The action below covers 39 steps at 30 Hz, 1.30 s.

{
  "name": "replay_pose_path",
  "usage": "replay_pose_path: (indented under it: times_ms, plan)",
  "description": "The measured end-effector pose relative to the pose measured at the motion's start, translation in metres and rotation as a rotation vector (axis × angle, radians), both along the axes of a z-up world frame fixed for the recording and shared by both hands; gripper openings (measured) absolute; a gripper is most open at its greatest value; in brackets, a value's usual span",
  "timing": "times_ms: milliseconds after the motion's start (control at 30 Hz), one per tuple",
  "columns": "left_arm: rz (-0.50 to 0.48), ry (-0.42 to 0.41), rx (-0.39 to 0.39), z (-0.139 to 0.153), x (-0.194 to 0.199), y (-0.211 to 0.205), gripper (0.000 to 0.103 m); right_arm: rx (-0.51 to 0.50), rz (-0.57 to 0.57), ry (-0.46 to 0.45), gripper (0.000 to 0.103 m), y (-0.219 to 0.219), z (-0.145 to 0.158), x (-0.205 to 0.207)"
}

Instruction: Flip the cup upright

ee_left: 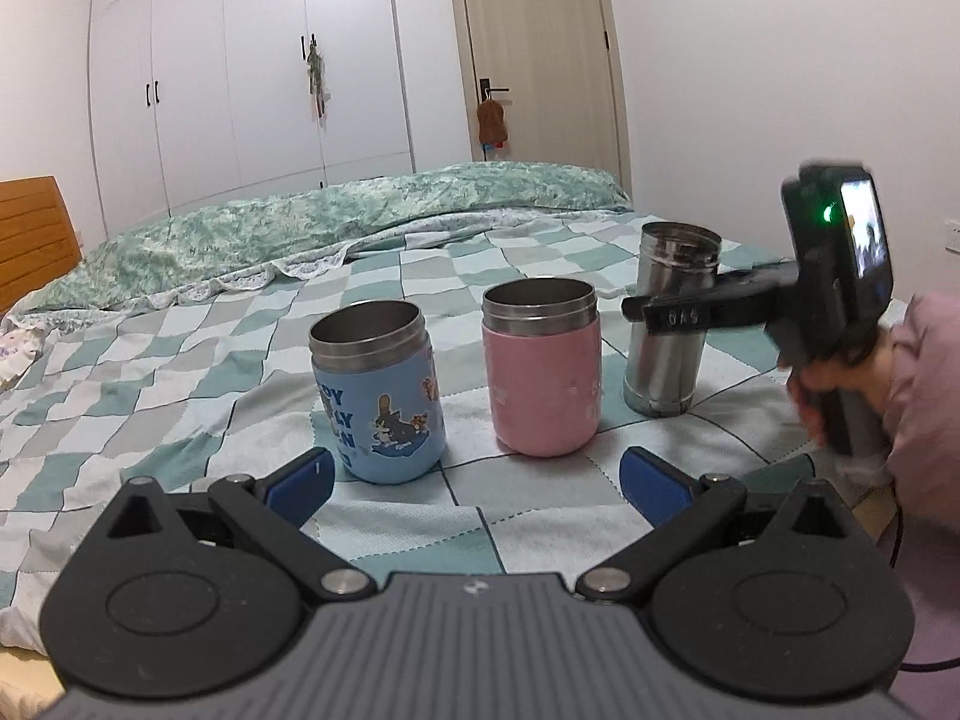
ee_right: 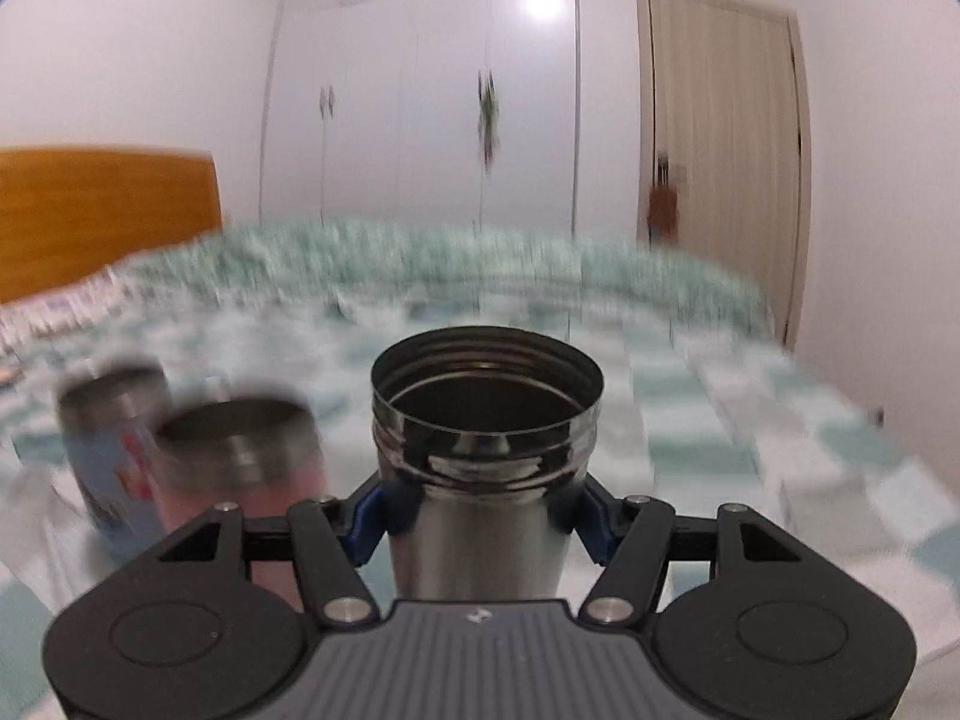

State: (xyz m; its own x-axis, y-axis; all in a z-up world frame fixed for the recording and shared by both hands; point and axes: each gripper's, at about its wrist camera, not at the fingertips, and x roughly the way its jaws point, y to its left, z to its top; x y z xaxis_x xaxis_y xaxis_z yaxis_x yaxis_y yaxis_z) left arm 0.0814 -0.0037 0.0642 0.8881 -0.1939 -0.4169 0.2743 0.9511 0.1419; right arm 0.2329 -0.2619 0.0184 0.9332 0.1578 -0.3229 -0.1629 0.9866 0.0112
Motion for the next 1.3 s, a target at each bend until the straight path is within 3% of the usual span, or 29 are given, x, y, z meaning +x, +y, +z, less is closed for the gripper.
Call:
replay_pose_path:
  times_ms: [200,233,333,367,500,600,767,1067,1300]
  plan:
    - [0.024,-0.017,-0.004,0.003,-0.001,-0.003,0.103,-0.010,0.032,-0.025,0.062,0.003,-0.002,-0.004]
    - [0.029,-0.019,-0.002,0.004,-0.002,-0.004,0.103,-0.019,0.038,-0.016,0.066,0.002,0.000,-0.004]
    - [0.046,-0.034,0.000,0.008,-0.008,-0.007,0.103,0.019,0.022,-0.046,0.100,-0.006,0.009,-0.027]
    - [0.051,-0.045,-0.006,0.010,-0.012,-0.007,0.103,0.037,0.013,-0.083,0.103,-0.011,0.013,-0.040]
    - [0.091,-0.119,-0.062,0.021,-0.036,-0.008,0.103,0.052,0.017,-0.203,0.103,-0.024,0.027,-0.100]
    - [0.181,-0.172,-0.082,0.024,-0.057,-0.011,0.103,0.055,0.038,-0.268,0.103,-0.030,0.032,-0.146]
    - [0.235,-0.216,-0.108,0.007,-0.084,-0.014,0.103,0.089,0.069,-0.256,0.103,-0.033,0.019,-0.202]
    - [0.264,-0.310,-0.144,-0.045,-0.101,-0.017,0.103,0.009,0.053,-0.219,0.103,-0.020,-0.032,-0.238]
    - [0.242,-0.330,-0.141,-0.058,-0.105,-0.019,0.103,-0.008,0.055,-0.246,0.103,-0.014,-0.040,-0.244]
